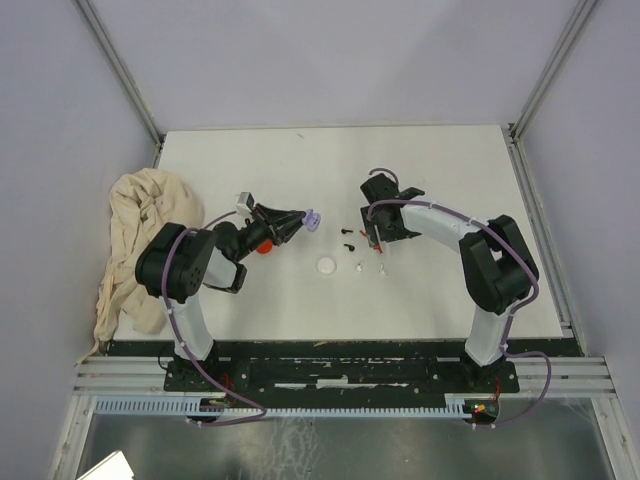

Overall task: Insert the wireless bluetooth earbuds into the charging case
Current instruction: Adjust the earbud at the center of the board, then pick up the earbud from the center of the board, then place the earbud in the charging case.

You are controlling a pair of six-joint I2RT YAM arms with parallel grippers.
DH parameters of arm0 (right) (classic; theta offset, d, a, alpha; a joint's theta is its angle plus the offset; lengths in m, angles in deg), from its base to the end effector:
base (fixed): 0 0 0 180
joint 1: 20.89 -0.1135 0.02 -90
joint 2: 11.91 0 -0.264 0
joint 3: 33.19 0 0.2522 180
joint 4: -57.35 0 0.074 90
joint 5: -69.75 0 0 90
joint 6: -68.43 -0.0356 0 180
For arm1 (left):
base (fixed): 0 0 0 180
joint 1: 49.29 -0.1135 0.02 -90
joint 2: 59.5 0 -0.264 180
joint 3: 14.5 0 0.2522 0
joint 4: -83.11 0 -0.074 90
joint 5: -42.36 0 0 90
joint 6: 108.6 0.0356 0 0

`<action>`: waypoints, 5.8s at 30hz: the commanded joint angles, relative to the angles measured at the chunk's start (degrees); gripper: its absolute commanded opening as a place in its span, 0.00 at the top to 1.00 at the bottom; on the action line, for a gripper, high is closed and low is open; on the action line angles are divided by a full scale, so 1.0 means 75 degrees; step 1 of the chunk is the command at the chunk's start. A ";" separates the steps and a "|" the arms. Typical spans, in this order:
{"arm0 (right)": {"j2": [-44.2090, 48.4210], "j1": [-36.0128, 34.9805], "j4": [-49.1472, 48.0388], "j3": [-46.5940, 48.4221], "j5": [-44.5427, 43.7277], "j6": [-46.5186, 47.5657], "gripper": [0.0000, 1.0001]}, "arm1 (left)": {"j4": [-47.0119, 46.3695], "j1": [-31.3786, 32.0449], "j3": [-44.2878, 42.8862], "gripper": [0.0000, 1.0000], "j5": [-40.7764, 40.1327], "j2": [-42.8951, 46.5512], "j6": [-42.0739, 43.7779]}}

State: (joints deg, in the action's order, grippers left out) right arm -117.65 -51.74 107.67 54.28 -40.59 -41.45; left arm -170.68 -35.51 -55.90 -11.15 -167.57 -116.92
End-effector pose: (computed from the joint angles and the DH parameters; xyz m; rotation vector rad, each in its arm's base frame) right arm 0.3243 0.1793 0.1886 -0.1637 2.6441 -0.2148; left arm 0.2898 -0.0929 0.1456 -0.6869 1.7178 -1.9476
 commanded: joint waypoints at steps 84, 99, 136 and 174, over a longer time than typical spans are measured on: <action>-0.1958 0.0657 -0.0446 0.2747 0.1501 -0.0689 0.28 | -0.1544 -0.0351 0.0059 0.97 0.0302 -0.0087 0.0078; -0.2445 0.0633 -0.0249 0.2978 0.1506 -0.0587 0.43 | -0.1543 -0.0355 0.0054 0.97 0.0302 -0.0110 0.0079; 0.0863 0.0429 -0.5122 -0.0114 0.2851 0.0506 0.98 | -0.1543 -0.0266 -0.0024 0.97 0.0241 -0.0176 -0.0052; 0.1878 -0.0964 -1.2472 -0.4203 0.5719 0.3313 0.98 | -0.1542 0.0436 -0.1099 0.97 0.0360 -0.0684 -0.1179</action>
State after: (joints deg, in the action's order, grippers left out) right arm -103.51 -58.58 13.84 21.87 2.77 -20.03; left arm -170.68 -32.42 -63.11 -9.86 -173.47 -123.37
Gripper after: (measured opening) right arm 0.050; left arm 0.305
